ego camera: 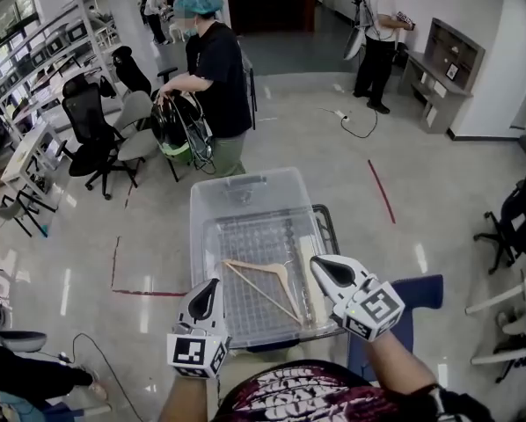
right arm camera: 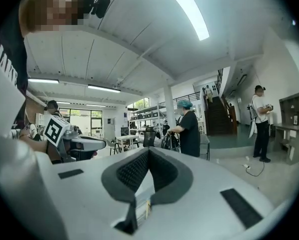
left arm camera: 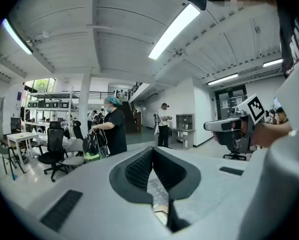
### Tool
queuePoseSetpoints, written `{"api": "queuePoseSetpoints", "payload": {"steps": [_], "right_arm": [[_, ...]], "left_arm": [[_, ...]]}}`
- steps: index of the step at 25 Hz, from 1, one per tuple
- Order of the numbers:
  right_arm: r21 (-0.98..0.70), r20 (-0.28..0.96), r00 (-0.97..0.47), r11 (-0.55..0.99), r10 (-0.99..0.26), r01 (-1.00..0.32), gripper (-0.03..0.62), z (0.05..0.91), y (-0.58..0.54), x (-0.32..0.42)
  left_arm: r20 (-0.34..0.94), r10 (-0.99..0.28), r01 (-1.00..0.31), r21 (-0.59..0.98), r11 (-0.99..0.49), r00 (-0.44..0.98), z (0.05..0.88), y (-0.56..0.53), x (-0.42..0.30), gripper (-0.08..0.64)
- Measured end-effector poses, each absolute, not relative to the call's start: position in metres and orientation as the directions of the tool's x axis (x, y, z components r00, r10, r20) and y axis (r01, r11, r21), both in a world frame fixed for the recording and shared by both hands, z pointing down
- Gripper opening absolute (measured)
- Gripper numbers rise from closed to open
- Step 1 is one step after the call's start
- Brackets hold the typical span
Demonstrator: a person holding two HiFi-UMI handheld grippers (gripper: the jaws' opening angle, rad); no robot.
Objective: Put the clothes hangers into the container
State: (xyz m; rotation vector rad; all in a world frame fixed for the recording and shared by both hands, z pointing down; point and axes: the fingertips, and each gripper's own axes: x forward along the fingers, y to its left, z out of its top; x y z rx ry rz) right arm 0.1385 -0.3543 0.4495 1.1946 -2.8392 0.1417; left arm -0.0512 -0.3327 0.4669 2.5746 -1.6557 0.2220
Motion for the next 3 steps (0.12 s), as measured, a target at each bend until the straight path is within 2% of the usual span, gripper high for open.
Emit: {"api": "queuePoseSetpoints", "payload": {"steps": [3], "right_arm": [[-0.070, 0.090, -0.712, 0.709, -0.696, -0.702, 0.003, 0.4529, -0.3581, 0.1313]], "left_arm": [[0.160, -0.907, -0.917, -0.022, -0.398, 0.390, 0.4679, -0.3331, -0.0589, 0.008]]}}
